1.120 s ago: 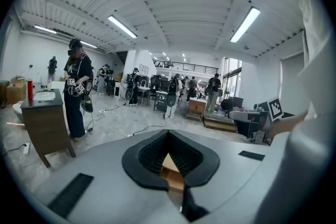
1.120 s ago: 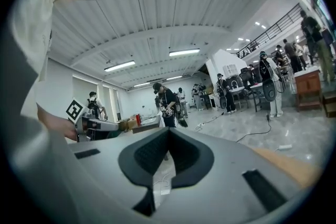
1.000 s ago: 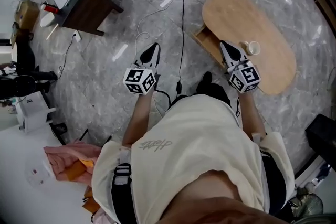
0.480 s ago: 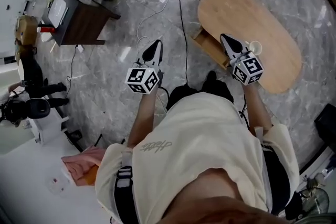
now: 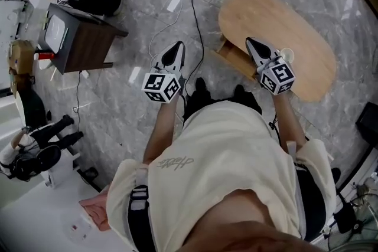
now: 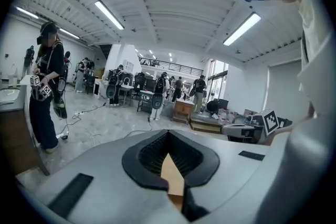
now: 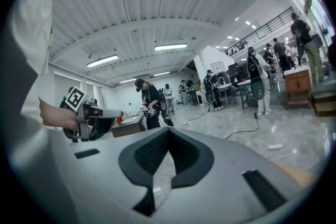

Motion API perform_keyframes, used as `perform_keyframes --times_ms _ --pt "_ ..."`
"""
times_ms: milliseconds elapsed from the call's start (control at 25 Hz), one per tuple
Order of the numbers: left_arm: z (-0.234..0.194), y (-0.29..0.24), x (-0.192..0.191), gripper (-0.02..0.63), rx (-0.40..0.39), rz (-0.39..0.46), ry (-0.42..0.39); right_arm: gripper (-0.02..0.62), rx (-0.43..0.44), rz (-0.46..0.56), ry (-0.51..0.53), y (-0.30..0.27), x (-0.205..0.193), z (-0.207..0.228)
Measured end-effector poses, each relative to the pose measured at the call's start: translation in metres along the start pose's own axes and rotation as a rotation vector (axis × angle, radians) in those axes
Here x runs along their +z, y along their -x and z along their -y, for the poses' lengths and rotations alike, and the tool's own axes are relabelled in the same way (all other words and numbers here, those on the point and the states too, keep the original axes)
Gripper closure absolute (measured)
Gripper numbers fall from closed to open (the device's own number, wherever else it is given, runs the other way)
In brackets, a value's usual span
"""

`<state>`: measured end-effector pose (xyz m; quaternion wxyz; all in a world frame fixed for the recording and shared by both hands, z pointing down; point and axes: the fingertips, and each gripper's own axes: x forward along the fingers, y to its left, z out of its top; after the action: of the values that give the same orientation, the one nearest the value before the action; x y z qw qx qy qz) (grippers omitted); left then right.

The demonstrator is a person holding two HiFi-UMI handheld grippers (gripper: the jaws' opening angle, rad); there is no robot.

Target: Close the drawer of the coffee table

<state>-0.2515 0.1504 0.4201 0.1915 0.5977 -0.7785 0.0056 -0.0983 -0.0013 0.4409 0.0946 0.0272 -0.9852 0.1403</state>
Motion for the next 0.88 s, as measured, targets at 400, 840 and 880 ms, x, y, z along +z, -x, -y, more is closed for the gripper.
perform_keyframes --times_ms 400,840,880 --pt "-0.103 0.001 0.011 0.603 -0.221 -0.093 -0.112 0.601 -0.29 0.059 -0.019 -0.05 0.029 -0.069" --pt "-0.113 -0.022 -0.017 0.603 -0.396 -0.177 -0.111 0.6 -0.48 0.042 -0.038 -0.043 0.019 -0.091" --pt "-0.106 -0.026 -0.018 0.603 -0.414 -0.184 -0.118 0.601 -0.494 0.047 -0.045 -0.038 0.017 -0.089"
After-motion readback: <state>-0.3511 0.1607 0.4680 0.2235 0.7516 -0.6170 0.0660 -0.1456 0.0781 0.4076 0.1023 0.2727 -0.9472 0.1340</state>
